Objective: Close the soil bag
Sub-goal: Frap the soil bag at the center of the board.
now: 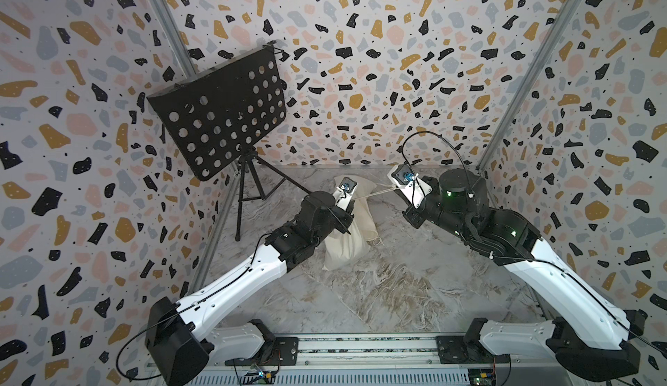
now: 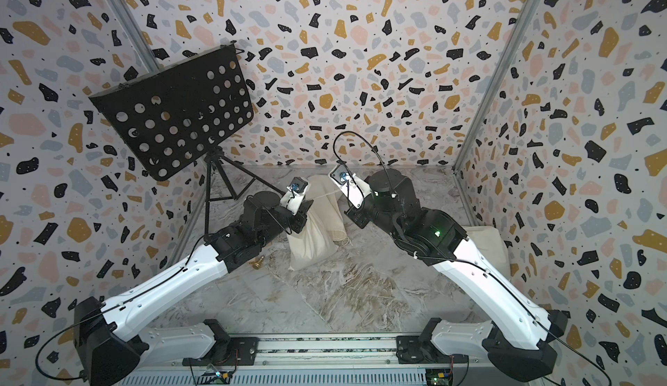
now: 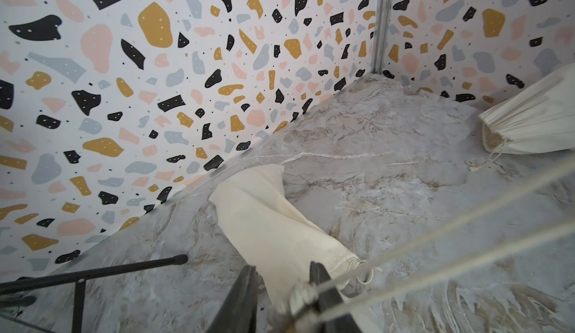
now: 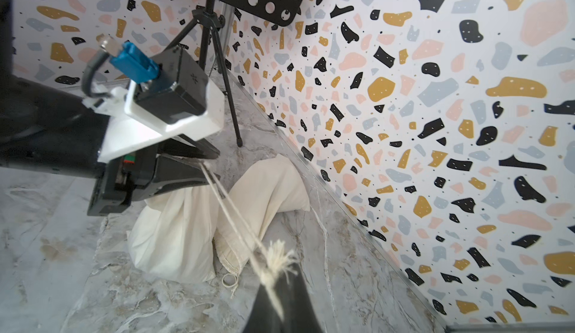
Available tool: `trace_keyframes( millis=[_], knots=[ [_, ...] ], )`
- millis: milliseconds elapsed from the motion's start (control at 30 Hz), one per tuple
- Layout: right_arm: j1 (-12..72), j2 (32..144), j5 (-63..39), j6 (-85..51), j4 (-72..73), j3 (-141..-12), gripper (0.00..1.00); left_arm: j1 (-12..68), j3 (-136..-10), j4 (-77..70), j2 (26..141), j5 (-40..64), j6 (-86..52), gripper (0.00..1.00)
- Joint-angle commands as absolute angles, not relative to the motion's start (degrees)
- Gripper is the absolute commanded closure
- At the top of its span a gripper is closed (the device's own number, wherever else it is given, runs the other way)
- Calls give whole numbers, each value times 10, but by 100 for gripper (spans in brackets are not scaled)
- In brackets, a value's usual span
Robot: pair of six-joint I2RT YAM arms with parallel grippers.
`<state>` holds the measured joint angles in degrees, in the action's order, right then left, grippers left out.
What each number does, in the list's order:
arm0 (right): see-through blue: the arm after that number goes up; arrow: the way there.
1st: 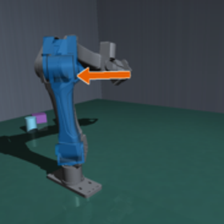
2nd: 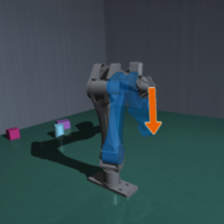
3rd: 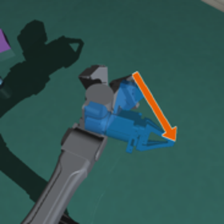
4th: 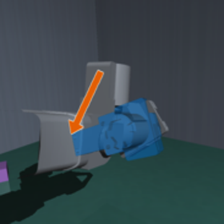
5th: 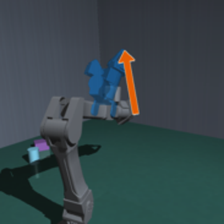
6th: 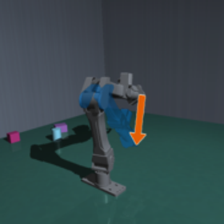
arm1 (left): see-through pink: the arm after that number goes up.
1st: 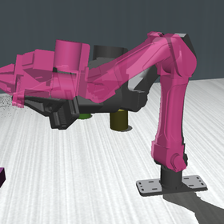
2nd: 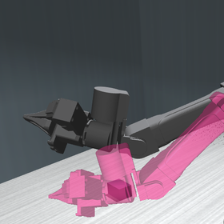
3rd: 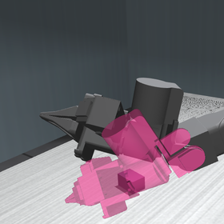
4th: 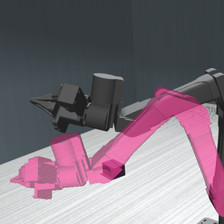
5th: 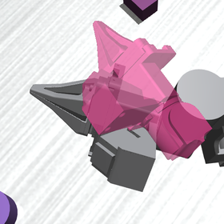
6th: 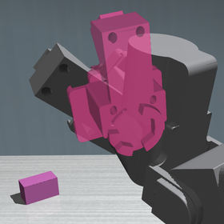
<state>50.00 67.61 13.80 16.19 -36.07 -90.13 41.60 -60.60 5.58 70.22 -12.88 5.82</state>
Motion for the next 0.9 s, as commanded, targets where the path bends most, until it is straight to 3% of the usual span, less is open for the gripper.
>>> trace_keyframes(
  millis=[0, 167, 533, 667, 867],
  knots=[
    [496, 586, 238, 170, -297, -922, 100, 395, -562, 142, 719, -286, 64, 68],
    [495, 535, 315, 174, -289, -897, 100, 361, -541, 144, 748, -309, 39, 66],
    [495, 493, 386, 167, -284, -865, 100, 272, -494, 129, 726, -283, 10, 87],
    [495, 525, 315, 148, -283, -857, 100, 270, -464, 77, 701, -170, 35, 78],
    [496, 644, 143, 103, -263, -871, 100, 285, -436, 33, 681, -38, 40, 52]
  ],
)
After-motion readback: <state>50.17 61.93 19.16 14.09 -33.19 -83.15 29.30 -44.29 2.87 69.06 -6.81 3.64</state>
